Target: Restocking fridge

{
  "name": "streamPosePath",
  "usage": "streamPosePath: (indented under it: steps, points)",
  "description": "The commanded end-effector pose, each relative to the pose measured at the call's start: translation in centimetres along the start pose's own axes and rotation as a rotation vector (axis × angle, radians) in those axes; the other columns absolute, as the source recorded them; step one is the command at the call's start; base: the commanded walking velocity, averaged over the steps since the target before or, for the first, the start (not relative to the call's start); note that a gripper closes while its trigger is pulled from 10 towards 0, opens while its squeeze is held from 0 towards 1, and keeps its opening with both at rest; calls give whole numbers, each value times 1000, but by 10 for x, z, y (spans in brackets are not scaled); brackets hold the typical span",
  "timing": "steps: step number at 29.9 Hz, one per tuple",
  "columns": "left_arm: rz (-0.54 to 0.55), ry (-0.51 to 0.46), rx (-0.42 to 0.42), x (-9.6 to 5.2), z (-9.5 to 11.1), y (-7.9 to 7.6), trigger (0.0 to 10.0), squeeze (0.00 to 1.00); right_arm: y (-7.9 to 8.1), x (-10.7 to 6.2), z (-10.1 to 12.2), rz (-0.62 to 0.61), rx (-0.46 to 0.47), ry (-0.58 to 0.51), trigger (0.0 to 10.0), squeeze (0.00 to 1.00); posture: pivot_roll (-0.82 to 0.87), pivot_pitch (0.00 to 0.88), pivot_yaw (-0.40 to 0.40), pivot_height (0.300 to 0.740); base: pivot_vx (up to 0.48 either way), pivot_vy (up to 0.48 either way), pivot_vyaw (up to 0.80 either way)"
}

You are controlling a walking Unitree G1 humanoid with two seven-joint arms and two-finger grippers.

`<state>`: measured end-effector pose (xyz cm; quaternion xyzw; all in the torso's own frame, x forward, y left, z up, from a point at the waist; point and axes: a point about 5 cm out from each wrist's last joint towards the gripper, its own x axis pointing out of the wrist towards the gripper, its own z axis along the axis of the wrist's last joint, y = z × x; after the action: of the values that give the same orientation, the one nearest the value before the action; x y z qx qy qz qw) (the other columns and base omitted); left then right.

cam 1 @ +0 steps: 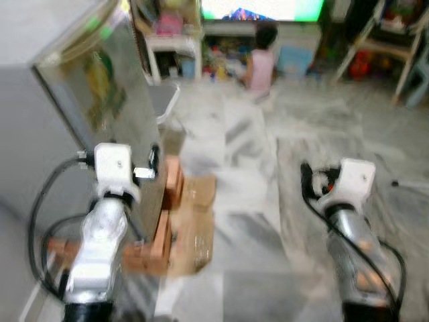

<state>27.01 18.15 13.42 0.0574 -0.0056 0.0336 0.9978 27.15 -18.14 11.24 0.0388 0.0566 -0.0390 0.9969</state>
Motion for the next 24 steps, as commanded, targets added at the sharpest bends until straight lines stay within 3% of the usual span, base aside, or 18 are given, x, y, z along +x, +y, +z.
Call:
streamPosePath:
  steps: [1,7,11,24]
  points:
    - [-12,10,-7,0,-1,-4,10000,0,-6,-1,6,-18,-9,-18,10000,0,27,0,12,740,0,431,0]
    - [-30,17,6,-4,-5,-9,10000,0,-9,-4,4,-31,-14,-14,10000,0,20,0,18,740,0,447,0]
    - [-33,18,8,-3,-5,-11,10000,0,-8,-5,3,-30,-16,-10,10000,0,18,0,16,740,298,290,0]
    - [-79,9,9,-4,-2,-19,10000,0,-10,-5,3,-31,-26,-5,10000,0,18,0,10,740,21,0,0]
